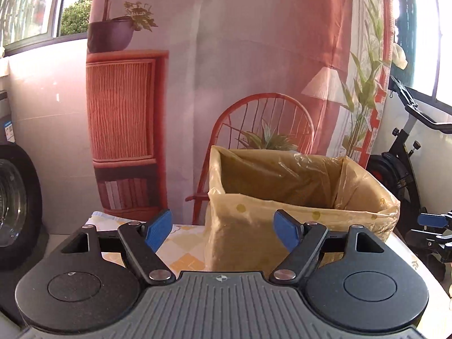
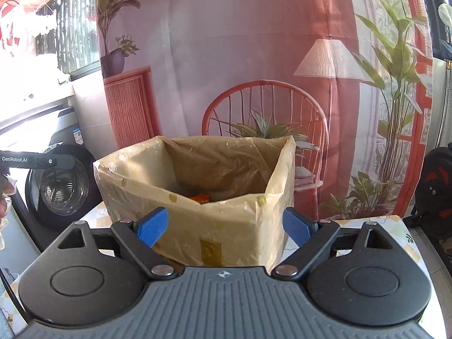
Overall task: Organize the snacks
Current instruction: 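Open the right tool over the box dropping the cake pack while the left tool drops the orange bag, then grasp the green rice-cracker bag with the right tool while the left tool grasps a red packet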
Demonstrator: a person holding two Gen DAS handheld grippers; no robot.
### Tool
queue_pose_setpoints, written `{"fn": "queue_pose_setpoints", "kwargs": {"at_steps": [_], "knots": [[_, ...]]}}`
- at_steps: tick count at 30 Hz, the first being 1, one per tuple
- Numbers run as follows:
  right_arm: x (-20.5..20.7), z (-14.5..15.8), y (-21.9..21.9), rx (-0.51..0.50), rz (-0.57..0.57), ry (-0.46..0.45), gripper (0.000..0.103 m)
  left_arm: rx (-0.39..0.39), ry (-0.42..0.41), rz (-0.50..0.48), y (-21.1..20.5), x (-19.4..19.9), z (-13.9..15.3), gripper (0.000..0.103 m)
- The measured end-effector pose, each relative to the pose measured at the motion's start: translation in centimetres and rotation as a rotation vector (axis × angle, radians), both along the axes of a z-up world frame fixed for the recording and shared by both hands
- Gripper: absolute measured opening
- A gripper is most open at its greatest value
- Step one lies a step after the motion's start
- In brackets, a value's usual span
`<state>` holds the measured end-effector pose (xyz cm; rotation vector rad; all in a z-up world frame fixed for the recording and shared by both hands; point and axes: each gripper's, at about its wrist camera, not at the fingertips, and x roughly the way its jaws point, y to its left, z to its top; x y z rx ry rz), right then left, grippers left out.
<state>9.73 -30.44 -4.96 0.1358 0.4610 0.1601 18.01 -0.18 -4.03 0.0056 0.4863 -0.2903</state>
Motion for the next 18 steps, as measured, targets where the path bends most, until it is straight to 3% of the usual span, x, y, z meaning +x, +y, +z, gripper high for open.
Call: {"fn": "queue_pose_setpoints", "kwargs": {"at_steps": [7,15,18], "knots": [[-0.2,-6.8,0.5,-0.03,-0.016,0.221,0.1,0.003,0.071,0.098,4.0,-3.3,-3.9,0.081],[2.0,-11.8,2.0,-0.101,-0.024,0.416,0.103,-0.014,0.127,0.14,6.2,-5.4,-7.3,0.081],[1.7,-13.0,2.2,-0.117,-0.034,0.449,0.103,-0.014,0.148,0.14,6.5,-5.9,-8.4,0.081]]}}
